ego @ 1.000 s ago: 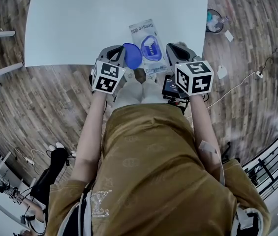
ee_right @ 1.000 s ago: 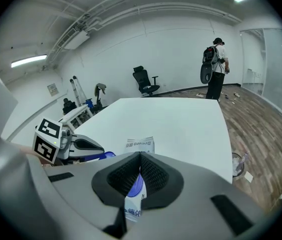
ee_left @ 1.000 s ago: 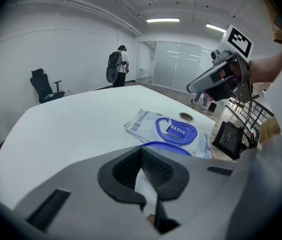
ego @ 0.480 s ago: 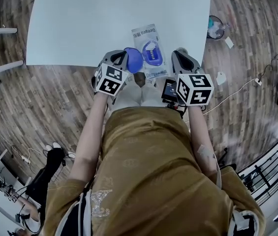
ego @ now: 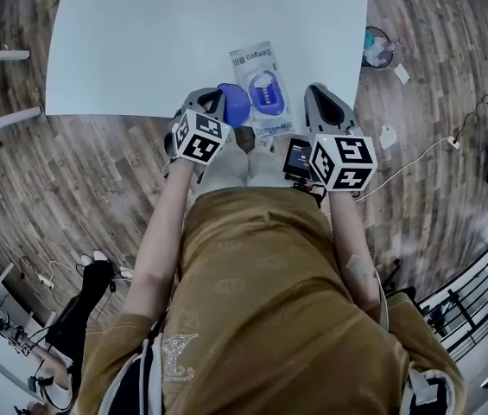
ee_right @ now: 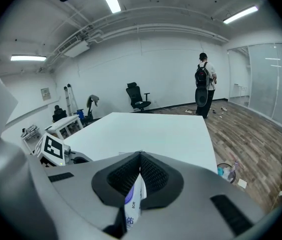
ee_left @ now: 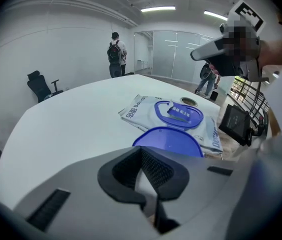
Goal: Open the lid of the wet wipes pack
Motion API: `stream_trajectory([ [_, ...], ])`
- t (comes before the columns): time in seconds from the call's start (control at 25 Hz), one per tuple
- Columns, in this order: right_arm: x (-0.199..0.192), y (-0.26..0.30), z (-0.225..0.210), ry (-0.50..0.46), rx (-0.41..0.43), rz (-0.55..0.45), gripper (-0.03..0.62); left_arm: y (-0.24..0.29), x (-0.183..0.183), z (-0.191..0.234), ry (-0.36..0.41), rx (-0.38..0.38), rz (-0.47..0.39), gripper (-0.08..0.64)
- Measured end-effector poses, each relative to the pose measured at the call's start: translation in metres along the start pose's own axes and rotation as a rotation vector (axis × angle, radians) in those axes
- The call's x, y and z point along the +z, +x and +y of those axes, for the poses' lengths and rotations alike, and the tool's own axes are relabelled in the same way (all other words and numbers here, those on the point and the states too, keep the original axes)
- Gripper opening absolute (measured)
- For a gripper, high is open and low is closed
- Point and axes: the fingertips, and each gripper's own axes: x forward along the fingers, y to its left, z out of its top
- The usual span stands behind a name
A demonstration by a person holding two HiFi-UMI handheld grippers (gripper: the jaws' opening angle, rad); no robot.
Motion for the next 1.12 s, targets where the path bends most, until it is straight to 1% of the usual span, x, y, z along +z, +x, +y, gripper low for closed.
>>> stream_trajectory([
  [0.12, 0.004, -0.003, 0.001, 0.034, 0.002, -0.034, 0.008, -0.002, 0.001, 0.001, -0.003, 0.008, -0.005, 0.006],
  [0.28, 0.003, -0.006, -0.002, 0.064, -0.001, -0.052, 0.008, -0.007, 0.007, -0.003, -0.003, 0.014, -0.043, 0.006],
  [0.36, 0.008, -0.007, -0.005, 0.070, -0.005, -0.073, 0.008, -0.012, 0.013, -0.005, -0.017, 0.020, -0.080, 0.006],
  [0.56, 0.013, -0.011, -0.010, 0.107, 0.001, -0.093, 0.008, -0.027, 0.033, -0.007, -0.078, 0.035, -0.207, 0.006],
  [0.68, 0.013, -0.012, -0.011, 0.070, 0.002, -0.096, 0.008, -0.040, 0.051, -0.007, -0.086, 0.051, -0.291, 0.006],
  [0.76, 0.015, -0.015, -0.010, 0.042, 0.017, -0.108, 0.008, -0.052, 0.065, -0.005, -0.092, 0.071, -0.350, 0.006],
  [0.88, 0.021, -0.020, -0.007, -0.006, 0.030, -0.129, 0.008, -0.067, 0.081, 0.003, -0.145, 0.104, -0.419, 0.006],
  [0.96, 0.027, -0.026, -0.010, -0.030, 0.014, -0.162, 0.009, -0.076, 0.090, 0.006, -0.174, 0.111, -0.454, 0.006],
  [1.04, 0.036, -0.036, -0.016, 0.005, -0.020, -0.222, 0.008, -0.088, 0.099, 0.007, -0.180, 0.122, -0.484, 0.006],
  [1.12, 0.046, -0.047, -0.027, 0.085, -0.051, -0.289, 0.008, -0.100, 0.107, 0.009, -0.175, 0.146, -0.512, 0.006],
])
